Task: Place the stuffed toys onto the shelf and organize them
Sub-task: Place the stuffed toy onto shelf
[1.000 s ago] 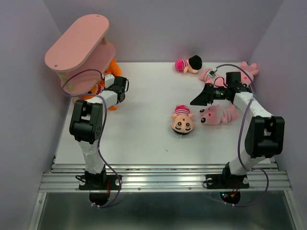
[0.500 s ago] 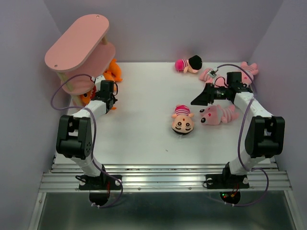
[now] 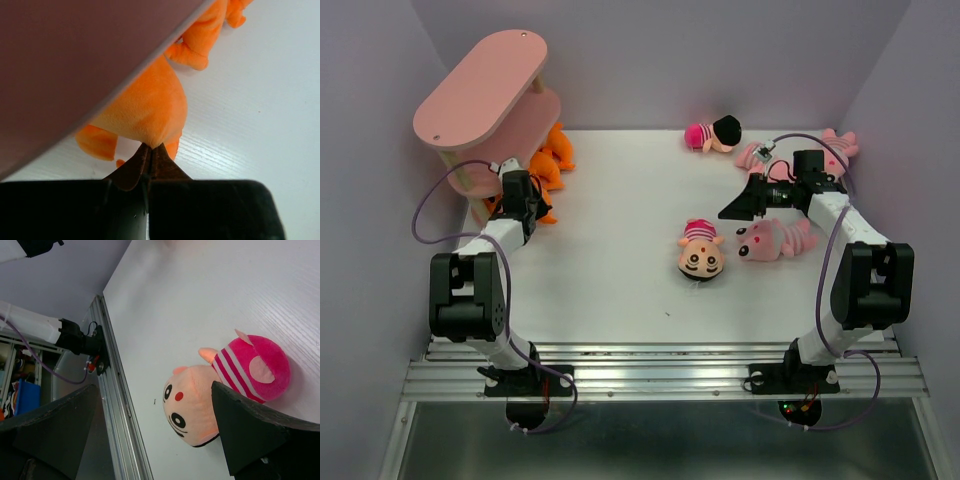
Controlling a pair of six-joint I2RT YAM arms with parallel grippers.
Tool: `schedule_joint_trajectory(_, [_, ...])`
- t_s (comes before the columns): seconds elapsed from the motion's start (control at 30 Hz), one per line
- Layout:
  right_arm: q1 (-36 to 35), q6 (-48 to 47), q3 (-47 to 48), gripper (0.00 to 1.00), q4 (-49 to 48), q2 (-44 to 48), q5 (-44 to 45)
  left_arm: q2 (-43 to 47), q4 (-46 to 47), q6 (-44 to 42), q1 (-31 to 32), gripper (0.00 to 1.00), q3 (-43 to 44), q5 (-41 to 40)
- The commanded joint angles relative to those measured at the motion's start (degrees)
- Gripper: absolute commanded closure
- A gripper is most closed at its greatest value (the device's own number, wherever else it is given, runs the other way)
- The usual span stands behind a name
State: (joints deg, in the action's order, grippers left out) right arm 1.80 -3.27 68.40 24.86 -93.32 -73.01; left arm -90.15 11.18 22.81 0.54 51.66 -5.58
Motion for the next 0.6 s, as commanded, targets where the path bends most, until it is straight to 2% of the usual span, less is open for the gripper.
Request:
schedule_joint_trajectory(0.0, [0.3,-1.0,-0.2,0.00,-1.0,1.8,-1.7,1.7,5.1,-1.8,-2.7,1.00,-0.2,5.2])
schedule_joint_trajectory(0.27, [0.3,-1.3,-0.2,0.00,-0.9,1.6,-1.8,1.1,5.5,-2.2,-6.1,1.00,1.1,8.4])
schedule_joint_trajectory(0.57, [0.3,-1.5,-0.1,0.00,-0.7,1.4,-2.0,3.8,11.0,2.9,-7.4,1.00,-3.7,8.9])
